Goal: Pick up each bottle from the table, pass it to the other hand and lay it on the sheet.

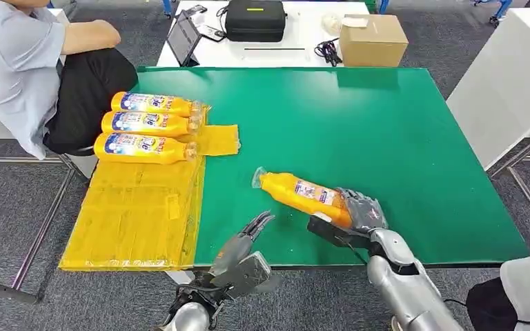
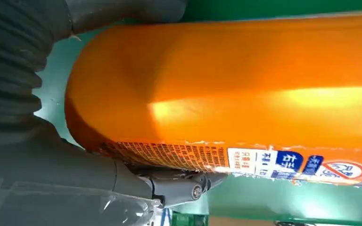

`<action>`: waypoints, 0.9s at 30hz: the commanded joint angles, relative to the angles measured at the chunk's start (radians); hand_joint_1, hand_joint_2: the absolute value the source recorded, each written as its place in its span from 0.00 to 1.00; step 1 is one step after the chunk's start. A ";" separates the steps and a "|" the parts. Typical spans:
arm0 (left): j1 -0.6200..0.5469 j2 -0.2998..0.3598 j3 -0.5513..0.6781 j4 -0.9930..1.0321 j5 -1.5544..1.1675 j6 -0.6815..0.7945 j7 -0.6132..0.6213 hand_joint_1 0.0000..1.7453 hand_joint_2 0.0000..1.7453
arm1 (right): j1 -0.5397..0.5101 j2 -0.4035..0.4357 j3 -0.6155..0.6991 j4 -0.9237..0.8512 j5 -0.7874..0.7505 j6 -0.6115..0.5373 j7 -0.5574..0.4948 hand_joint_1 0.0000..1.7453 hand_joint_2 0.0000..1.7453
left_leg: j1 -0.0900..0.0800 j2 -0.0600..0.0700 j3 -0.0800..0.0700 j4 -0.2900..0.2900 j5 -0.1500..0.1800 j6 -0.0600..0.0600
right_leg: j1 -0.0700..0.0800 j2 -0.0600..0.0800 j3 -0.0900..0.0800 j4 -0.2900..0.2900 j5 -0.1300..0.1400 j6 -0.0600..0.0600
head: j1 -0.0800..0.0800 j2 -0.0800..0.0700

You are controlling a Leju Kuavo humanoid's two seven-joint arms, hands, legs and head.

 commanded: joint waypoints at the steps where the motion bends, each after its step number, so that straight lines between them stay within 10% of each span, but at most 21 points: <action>1: -0.038 0.021 -0.028 0.074 0.003 -0.002 -0.001 0.00 1.00 | 0.020 0.005 -0.017 0.139 -0.001 0.014 0.002 1.00 1.00 | 0.001 -0.002 0.003 -0.001 0.000 -0.001 | 0.001 -0.002 0.004 -0.002 0.000 -0.001 | 0.000 0.000; 18: -0.057 0.022 -0.043 0.093 0.043 0.022 -0.035 0.00 1.00 | 0.044 0.043 -0.101 0.133 -0.123 -0.021 -0.132 1.00 1.00 | 0.002 -0.002 0.008 -0.001 0.000 -0.002 | 0.002 -0.003 0.010 -0.003 0.000 -0.002 | 0.000 0.000; 27: -0.002 -0.015 0.040 -0.004 0.397 0.259 -0.373 0.00 1.00 | 0.138 0.110 -0.197 -0.054 -0.322 -0.027 -0.275 1.00 1.00 | 0.002 0.000 0.006 0.000 -0.002 -0.003 | 0.003 -0.001 0.008 -0.001 -0.001 -0.003 | 0.000 0.000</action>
